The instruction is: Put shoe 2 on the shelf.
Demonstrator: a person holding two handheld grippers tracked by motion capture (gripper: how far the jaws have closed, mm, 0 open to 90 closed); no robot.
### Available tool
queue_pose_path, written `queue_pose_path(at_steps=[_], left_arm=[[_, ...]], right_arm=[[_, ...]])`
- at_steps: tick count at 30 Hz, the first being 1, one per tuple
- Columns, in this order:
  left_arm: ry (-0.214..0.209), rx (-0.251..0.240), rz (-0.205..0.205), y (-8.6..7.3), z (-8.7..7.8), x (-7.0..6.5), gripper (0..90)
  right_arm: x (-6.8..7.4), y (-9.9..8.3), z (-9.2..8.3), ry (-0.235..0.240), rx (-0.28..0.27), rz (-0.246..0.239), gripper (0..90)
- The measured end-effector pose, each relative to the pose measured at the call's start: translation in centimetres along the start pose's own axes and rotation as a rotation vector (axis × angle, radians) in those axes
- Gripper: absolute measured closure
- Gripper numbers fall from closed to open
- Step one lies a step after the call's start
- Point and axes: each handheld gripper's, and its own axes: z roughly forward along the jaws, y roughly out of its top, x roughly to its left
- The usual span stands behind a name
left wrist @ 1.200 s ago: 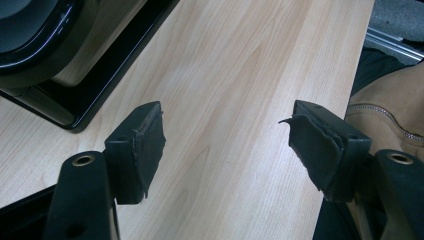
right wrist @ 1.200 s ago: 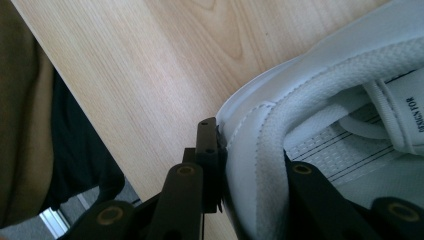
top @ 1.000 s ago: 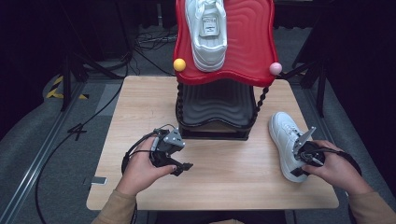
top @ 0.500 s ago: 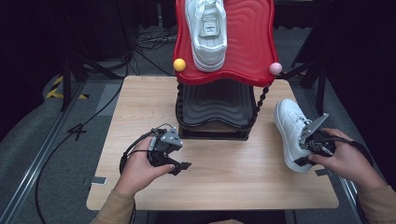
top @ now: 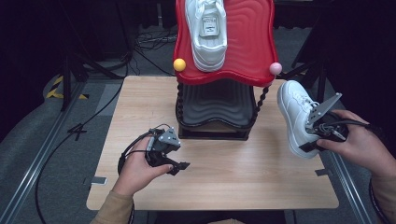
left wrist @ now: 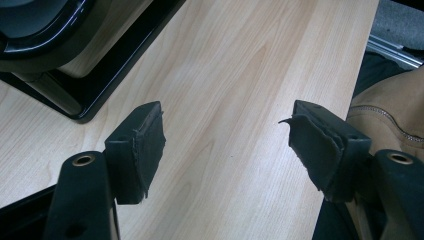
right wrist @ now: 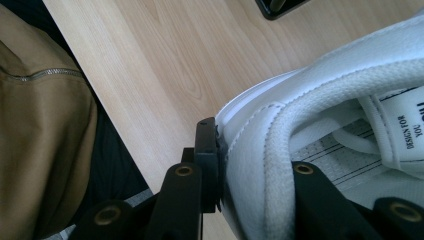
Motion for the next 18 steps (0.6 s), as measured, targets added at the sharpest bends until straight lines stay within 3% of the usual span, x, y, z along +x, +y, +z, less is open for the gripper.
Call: queue_pose_path(at_steps=[7,18], left_arm=[[0.002,-0.003,-0.006,-0.2,-0.2,-0.1,31.0],[0.008,-0.010,-0.022,-0.6,-0.5,-0.2,31.0]], right_arm=[[-0.2,1.3,-1.8,-0.009,0.009,-0.021,77.2],[-0.4,3.3,-5.2,-0.063,0.005,-0.034,77.2]])
